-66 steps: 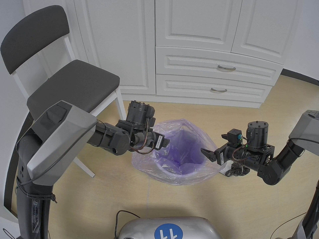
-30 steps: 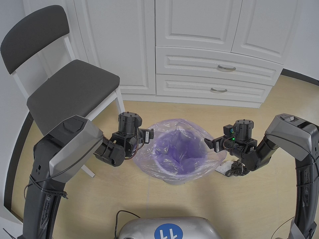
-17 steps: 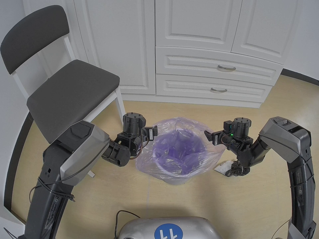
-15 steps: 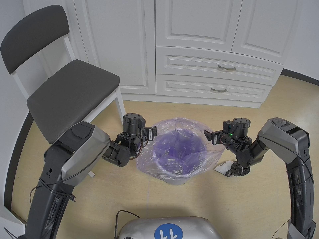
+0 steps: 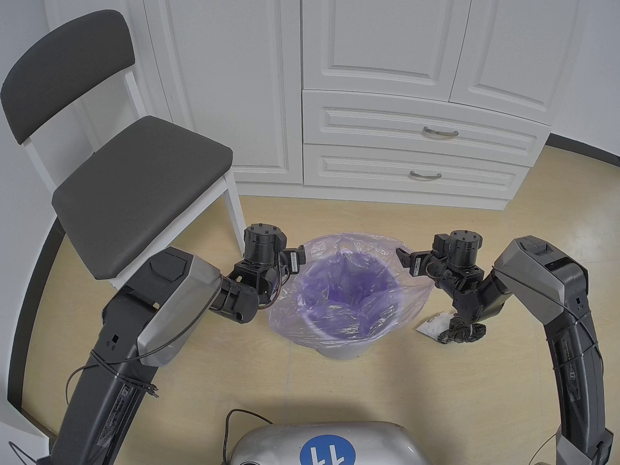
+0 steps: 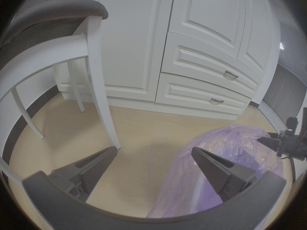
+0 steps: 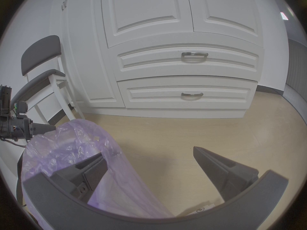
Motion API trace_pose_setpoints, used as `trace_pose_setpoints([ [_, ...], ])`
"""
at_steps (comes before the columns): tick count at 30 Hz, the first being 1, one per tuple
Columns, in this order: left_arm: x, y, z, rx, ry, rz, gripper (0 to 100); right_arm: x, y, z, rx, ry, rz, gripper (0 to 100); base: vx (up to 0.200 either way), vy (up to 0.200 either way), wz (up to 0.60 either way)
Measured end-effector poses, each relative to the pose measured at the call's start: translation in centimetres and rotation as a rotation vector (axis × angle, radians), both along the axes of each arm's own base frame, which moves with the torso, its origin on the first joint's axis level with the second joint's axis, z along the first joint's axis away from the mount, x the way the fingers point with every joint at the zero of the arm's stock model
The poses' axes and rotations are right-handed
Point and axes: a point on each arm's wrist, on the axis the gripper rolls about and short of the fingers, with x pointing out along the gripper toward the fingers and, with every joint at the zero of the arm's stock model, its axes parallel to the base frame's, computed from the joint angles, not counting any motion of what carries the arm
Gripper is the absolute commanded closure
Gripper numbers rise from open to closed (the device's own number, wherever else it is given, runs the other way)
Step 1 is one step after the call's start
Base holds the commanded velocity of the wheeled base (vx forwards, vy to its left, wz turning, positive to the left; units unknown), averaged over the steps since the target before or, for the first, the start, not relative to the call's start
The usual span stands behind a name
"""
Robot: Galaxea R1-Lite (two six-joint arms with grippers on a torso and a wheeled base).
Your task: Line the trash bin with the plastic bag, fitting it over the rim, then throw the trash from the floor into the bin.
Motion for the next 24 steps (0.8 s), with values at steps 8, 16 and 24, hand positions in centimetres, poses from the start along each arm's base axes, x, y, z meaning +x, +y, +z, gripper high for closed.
trace_pose_setpoints([
  [8, 1.7, 0.0, -1.5, 0.024, 0.052, 0.016, 0, 1.3, -0.2, -0.7, 0.055, -0.021, -0.015, 0, 0.0, 0.0, 0.0],
  [16, 2.2, 1.0, -3.7, 0.041, 0.079, 0.033, 0, 2.6, 0.0, -2.6, 0.113, -0.009, -0.024, 0, 0.0, 0.0, 0.0],
  [24, 2.2, 1.3, -4.6, 0.052, 0.102, 0.037, 0, 2.8, -0.1, -5.5, 0.11, 0.089, -0.037, 0, 0.0, 0.0, 0.0],
])
